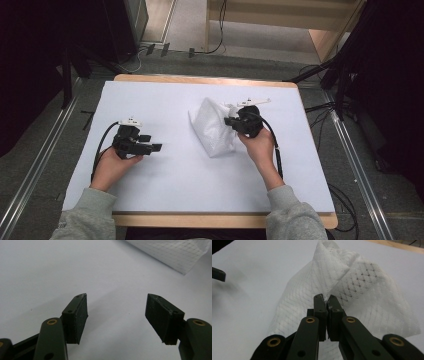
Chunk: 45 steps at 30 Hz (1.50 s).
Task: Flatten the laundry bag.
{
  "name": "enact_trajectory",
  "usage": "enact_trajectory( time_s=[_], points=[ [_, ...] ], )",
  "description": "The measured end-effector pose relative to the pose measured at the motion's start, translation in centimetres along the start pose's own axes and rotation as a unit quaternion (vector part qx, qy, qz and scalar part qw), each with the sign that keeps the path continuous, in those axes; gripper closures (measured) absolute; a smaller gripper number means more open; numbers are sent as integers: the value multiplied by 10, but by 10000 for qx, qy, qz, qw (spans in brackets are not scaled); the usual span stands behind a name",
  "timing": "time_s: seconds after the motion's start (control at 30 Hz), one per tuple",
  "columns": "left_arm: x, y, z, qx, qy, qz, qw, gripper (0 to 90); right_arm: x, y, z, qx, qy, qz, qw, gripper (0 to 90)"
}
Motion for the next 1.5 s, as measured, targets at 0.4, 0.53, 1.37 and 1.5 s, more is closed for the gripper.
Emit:
enact_trajectory(
  time_s=[0.4, 0.53, 1.37, 1.5],
  points=[
    [-3, -1, 1, -2, -3, -90, 10000, 354, 2, -17, 42, -376, -402, -105, 9984, 894],
    [-5, -1, 2, -28, -9, -98, 9999, 353, 9, -20, 59, -436, -665, -123, 9968, 888],
    [-20, 9, 15, -300, -104, -193, 9993, 353, 36, -22, 120, -895, -1351, 195, 9866, 758],
    [-21, 8, 16, -316, -110, -231, 9992, 353, 29, -25, 122, -902, -1427, 160, 9855, 723]
  ],
)
Point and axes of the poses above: each handheld gripper's, and its own axes: x roughly forward along the jaws, y roughly out of its underside, z roughly to its left, the point moved 8 cm from there along x, roughly forward along the jaws, and after that the axes turned 14 degrees about -x, right-handed, at the moved point
